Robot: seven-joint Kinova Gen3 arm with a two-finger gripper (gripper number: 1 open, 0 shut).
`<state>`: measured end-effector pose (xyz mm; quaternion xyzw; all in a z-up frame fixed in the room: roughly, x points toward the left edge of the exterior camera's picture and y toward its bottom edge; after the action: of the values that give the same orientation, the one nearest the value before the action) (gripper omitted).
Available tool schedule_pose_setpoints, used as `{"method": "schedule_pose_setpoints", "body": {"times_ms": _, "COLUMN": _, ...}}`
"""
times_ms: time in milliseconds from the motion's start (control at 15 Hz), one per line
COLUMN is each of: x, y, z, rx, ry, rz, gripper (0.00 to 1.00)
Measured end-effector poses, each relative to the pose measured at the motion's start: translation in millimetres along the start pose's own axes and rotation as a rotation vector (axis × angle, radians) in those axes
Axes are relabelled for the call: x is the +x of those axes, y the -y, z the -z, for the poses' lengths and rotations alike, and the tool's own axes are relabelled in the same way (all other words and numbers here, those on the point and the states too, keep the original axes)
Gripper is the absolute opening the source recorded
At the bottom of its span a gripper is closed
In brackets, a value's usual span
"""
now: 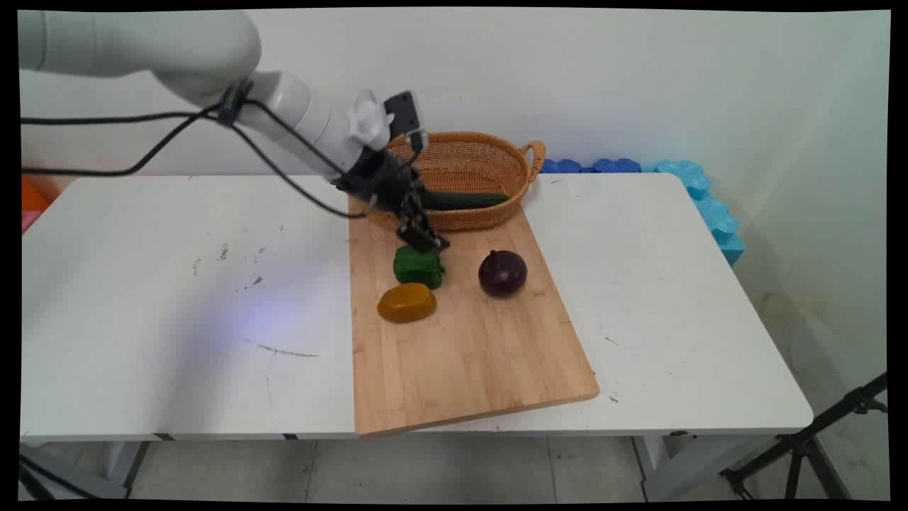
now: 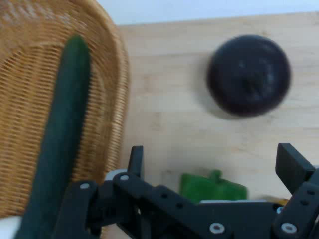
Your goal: Pick up the cucumber from the vegetable basket
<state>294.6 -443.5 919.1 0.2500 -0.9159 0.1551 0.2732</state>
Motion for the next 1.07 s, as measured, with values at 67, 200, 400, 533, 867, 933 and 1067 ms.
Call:
{"method": "schedule_pose_setpoints", "body": {"times_ms": 67, "x": 4, "y": 6, "z": 0, "rx": 0.006, "ry": -0.001, "rz": -0.010, "gripper": 1.00}}
{"method": "schedule_pose_setpoints", "body": {"times_ms": 200, "x": 10, "y": 17, "z": -1, "rx": 0.016, "ry": -0.002, "rz": -0.028, "gripper": 1.00}}
{"method": "schedule_pose_setpoints", "body": {"times_ms": 400, "x": 19, "y": 37, "z": -6, "rx": 0.030, "ry": 0.005, "rz": -0.064, "gripper": 1.00}}
{"method": "schedule_pose_setpoints", "body": {"times_ms": 533, "x": 24, "y": 57, "z": -14, "rx": 0.038, "ry": 0.017, "rz": -0.098, "gripper": 1.00}}
{"method": "schedule_pose_setpoints", "body": {"times_ms": 867, "x": 30, "y": 96, "z": -33, "rx": 0.040, "ry": 0.058, "rz": -0.161, "gripper": 1.00}}
{"method": "schedule_pose_setpoints", "body": {"times_ms": 933, "x": 29, "y": 104, "z": -37, "rx": 0.040, "ry": 0.068, "rz": -0.170, "gripper": 1.00}}
{"method": "schedule_pose_setpoints", "body": {"times_ms": 1067, "x": 28, "y": 113, "z": -42, "rx": 0.037, "ry": 0.081, "rz": -0.179, "gripper": 1.00}}
